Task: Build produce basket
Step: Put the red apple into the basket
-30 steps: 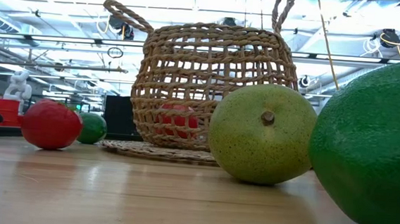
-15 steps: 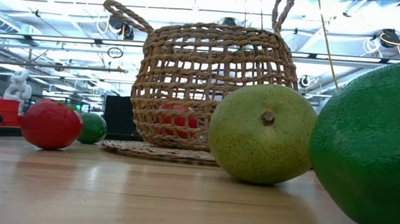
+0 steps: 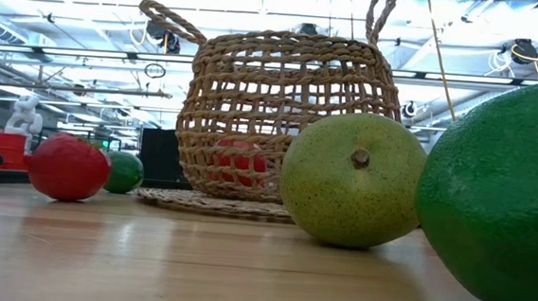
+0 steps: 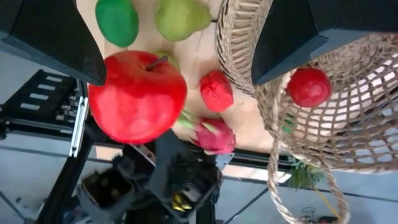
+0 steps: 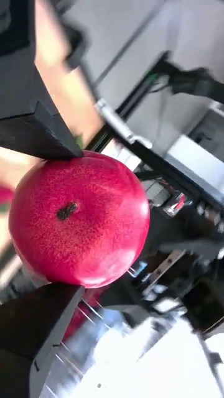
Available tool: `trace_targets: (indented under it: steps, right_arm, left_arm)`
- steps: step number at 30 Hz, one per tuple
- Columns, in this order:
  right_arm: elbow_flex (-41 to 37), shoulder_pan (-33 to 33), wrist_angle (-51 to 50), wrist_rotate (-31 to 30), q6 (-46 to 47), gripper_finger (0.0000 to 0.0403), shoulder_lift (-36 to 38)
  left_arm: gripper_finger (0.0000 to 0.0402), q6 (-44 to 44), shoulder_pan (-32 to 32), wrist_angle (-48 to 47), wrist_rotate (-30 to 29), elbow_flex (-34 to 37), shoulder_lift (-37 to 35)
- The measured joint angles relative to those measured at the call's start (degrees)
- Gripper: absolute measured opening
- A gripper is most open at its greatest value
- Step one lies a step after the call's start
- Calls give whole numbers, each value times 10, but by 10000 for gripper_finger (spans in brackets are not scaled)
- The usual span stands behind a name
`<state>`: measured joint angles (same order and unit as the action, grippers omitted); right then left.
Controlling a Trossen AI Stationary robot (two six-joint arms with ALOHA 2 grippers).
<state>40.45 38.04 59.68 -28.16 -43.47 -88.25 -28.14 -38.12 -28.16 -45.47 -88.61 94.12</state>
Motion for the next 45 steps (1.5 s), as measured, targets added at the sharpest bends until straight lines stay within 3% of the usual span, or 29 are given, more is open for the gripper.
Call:
trace_targets:
  steps: [7,17,31,45]
  right_arm:
    - [0,0,0,0,-208,300,0]
    - [0,0,2,-1,-343,300,0]
    - [0,0,3,-2,-336,300,0]
    - [0,0,3,-3,-195,300,0]
  left_arm:
    - [399,-5,-15,-27,-27,0,-12]
    - [399,-9,-24,-31,-39,0,-16]
    - [399,-9,-25,-33,-38,0,-16]
    - [399,-9,-25,-33,-38,0,-16]
